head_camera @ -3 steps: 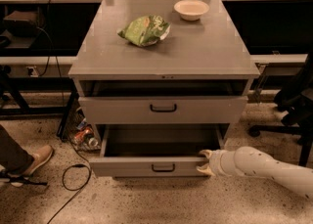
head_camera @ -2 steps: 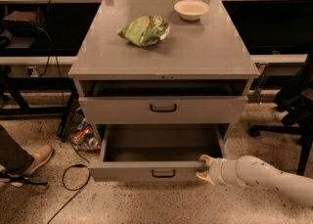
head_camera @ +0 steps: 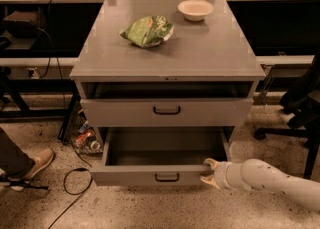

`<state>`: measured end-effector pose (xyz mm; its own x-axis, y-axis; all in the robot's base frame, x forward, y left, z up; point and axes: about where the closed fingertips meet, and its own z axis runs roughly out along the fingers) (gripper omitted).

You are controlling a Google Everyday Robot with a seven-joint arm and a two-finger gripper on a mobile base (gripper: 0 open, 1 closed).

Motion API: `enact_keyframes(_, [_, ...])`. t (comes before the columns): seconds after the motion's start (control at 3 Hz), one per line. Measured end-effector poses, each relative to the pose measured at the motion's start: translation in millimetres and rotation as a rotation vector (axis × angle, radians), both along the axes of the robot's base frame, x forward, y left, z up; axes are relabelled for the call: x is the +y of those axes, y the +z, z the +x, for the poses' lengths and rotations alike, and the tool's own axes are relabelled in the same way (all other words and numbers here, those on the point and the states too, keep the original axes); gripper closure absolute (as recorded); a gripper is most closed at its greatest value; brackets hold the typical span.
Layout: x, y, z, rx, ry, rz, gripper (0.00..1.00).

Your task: Open middle drawer

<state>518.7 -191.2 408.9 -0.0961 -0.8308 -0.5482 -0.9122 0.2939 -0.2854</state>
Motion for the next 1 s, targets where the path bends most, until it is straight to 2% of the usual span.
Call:
enact_keyframes(0.33, [1.1,-2.0,-21.8,0.028,0.000,-0.018,1.00])
enact_keyframes(0.67, [0.9,0.6,-29.7,0.035,-0.003,-0.024,1.00])
enact_keyframes(1.0, [1.5,3.0,-29.8,0.035,-0.002,-0.024,0.77])
